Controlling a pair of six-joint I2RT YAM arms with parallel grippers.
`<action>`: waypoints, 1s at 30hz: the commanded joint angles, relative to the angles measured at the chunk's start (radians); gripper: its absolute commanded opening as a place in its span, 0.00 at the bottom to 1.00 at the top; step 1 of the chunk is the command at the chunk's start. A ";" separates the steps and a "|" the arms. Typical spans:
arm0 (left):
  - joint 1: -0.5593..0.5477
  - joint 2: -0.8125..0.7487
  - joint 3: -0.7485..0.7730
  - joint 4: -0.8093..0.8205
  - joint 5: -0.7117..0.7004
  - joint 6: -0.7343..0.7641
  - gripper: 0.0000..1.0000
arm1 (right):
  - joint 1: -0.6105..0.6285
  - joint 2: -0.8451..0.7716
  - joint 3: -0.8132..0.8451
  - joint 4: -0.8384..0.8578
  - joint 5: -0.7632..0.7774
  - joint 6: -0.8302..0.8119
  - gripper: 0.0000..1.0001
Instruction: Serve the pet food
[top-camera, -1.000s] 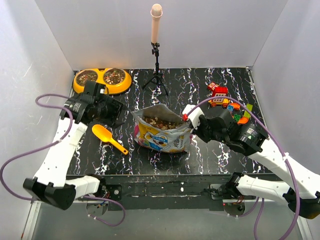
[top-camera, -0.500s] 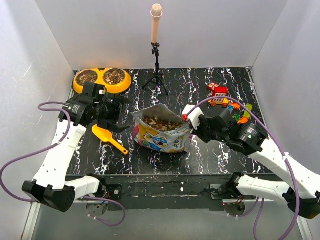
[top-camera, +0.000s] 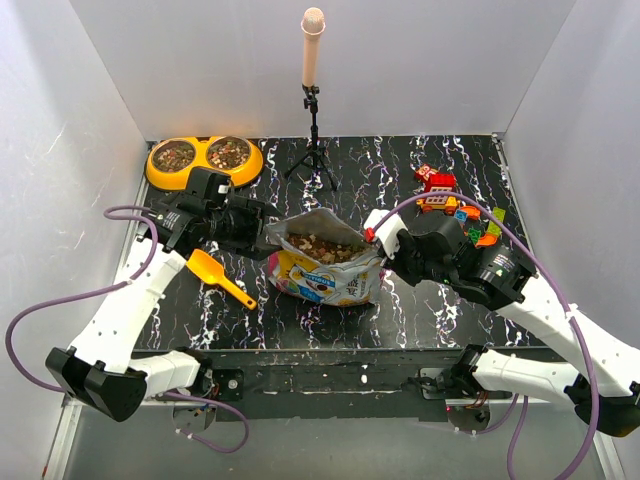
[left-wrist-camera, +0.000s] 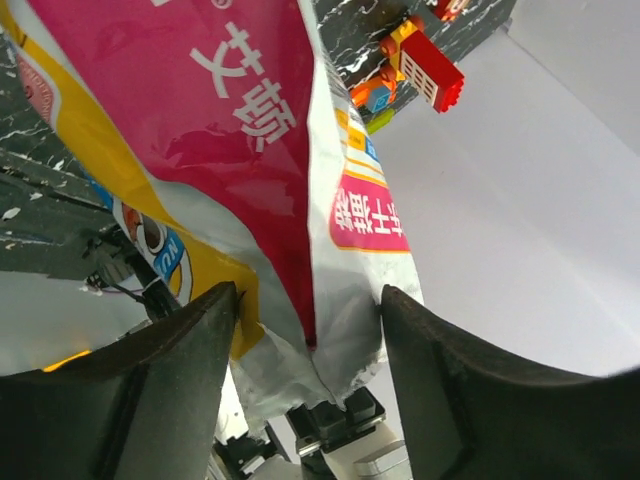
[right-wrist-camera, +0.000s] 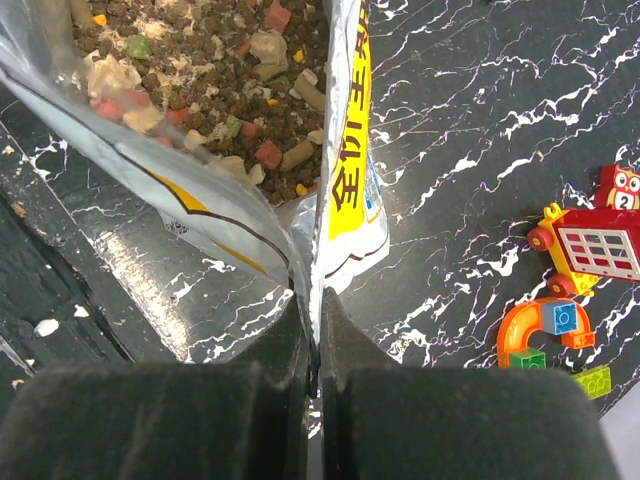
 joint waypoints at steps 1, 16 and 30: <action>-0.008 -0.008 0.004 0.081 -0.024 0.016 0.47 | -0.008 -0.029 0.068 0.037 0.046 0.009 0.01; 0.138 0.066 0.164 0.081 -0.153 0.275 0.00 | -0.033 -0.067 0.059 -0.005 -0.047 0.042 0.01; 0.140 0.056 0.164 0.049 -0.062 0.145 0.00 | 0.084 0.216 0.413 0.040 -0.087 0.226 0.82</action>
